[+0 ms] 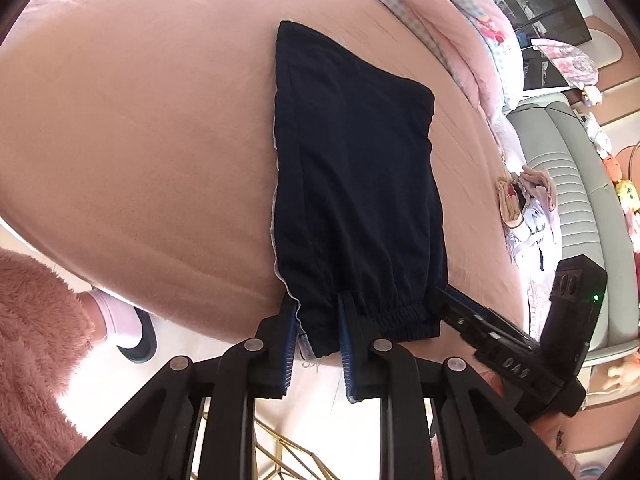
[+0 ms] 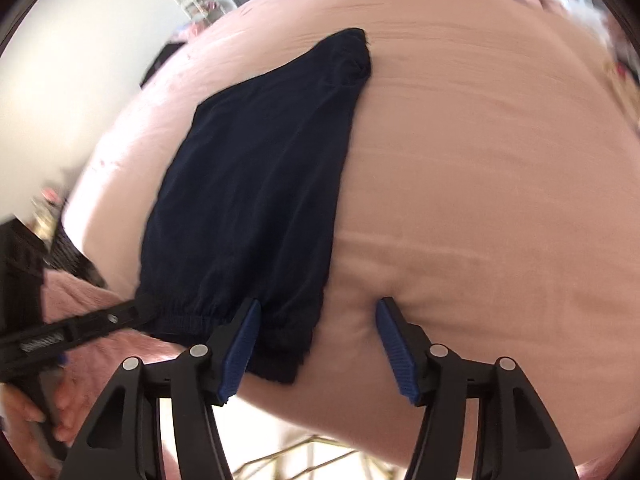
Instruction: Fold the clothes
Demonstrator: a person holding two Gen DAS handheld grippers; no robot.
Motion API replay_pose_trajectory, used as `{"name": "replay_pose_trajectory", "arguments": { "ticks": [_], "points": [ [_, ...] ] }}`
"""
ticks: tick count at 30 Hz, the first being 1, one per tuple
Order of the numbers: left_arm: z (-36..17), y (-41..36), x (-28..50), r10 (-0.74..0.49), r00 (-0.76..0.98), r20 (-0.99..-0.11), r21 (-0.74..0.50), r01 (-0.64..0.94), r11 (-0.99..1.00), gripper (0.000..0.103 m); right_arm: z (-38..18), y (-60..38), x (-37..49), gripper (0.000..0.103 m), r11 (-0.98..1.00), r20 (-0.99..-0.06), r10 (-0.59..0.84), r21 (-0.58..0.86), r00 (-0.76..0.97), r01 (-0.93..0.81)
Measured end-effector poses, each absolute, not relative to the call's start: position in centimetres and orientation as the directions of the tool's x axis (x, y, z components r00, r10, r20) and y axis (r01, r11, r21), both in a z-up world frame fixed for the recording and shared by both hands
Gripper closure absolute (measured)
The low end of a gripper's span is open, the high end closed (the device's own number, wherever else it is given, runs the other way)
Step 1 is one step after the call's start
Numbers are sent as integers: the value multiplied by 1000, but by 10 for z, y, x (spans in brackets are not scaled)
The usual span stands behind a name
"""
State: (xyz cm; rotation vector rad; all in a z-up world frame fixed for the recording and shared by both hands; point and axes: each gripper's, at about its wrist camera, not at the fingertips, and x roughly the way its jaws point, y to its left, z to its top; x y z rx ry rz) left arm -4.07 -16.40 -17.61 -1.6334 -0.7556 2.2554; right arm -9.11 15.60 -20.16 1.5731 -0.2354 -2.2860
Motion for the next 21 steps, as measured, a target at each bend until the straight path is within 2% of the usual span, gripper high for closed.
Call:
{"name": "replay_pose_trajectory", "arguments": {
  "ticks": [1, 2, 3, 10, 13, 14, 16, 18, 21],
  "points": [
    [-173, -164, -38, 487, -340, -805, -542, 87, -836, 87, -201, 154, -90, 61, -924, -870, -376, 324, -319, 203],
    [-170, -164, -35, 484, -343, -805, -539, 80, -839, 88, -199, 152, -89, 76, -924, -872, -372, 317, -319, 211],
    [-167, -164, -33, 482, -344, -806, -535, 75, -841, 88, -198, 151, -88, 84, -924, -873, -371, 313, -318, 218],
    [-161, -162, -23, 481, -320, -816, -531, 89, -842, 89, -188, 180, -58, 88, -893, -857, -448, 415, -255, 175],
    [-164, -162, -20, 481, -318, -817, -533, 98, -840, 89, -190, 183, -54, 87, -906, -867, -422, 388, -267, 171],
    [-166, -164, -23, 479, -327, -814, -536, 106, -838, 89, -191, 186, -56, 87, -911, -866, -411, 383, -285, 151],
    [-163, -164, -27, 469, -345, -813, -531, 107, -841, 89, -188, 192, -62, 74, -907, -853, -422, 403, -308, 125],
    [-162, -162, -31, 457, -332, -825, -513, 104, -852, 87, -180, 195, -66, 44, -899, -832, -435, 418, -343, 126],
    [-162, -161, -37, 440, -310, -843, -490, 106, -865, 79, -177, 188, -78, 41, -905, -832, -426, 399, -356, 149]
  ]
}}
